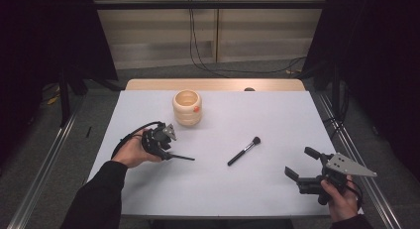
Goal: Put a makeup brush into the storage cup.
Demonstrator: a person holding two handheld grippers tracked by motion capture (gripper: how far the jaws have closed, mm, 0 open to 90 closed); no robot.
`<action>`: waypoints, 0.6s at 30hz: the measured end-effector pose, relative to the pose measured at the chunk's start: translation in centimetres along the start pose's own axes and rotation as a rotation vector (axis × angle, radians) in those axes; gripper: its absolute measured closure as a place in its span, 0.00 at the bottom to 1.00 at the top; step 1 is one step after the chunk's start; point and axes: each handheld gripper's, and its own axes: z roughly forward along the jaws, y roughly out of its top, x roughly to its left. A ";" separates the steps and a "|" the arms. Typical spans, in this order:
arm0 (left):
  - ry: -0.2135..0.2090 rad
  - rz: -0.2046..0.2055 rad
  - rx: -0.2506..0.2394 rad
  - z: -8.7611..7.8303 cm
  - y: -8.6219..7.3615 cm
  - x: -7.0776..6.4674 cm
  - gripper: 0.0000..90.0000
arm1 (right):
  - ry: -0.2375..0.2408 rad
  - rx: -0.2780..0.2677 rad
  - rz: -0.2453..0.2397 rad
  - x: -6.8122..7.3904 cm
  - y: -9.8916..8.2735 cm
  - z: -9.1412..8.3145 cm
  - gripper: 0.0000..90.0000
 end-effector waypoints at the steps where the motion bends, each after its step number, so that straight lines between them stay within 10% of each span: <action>1: -0.008 0.006 0.000 0.1 0.0 0.0 0.69 | -0.001 -0.001 0.001 0.0 0.0 0.0 0.00; 18: -0.077 0.035 0.075 1.1 0.5 0.3 0.87 | 0.000 0.000 -0.007 0.1 0.0 0.0 0.01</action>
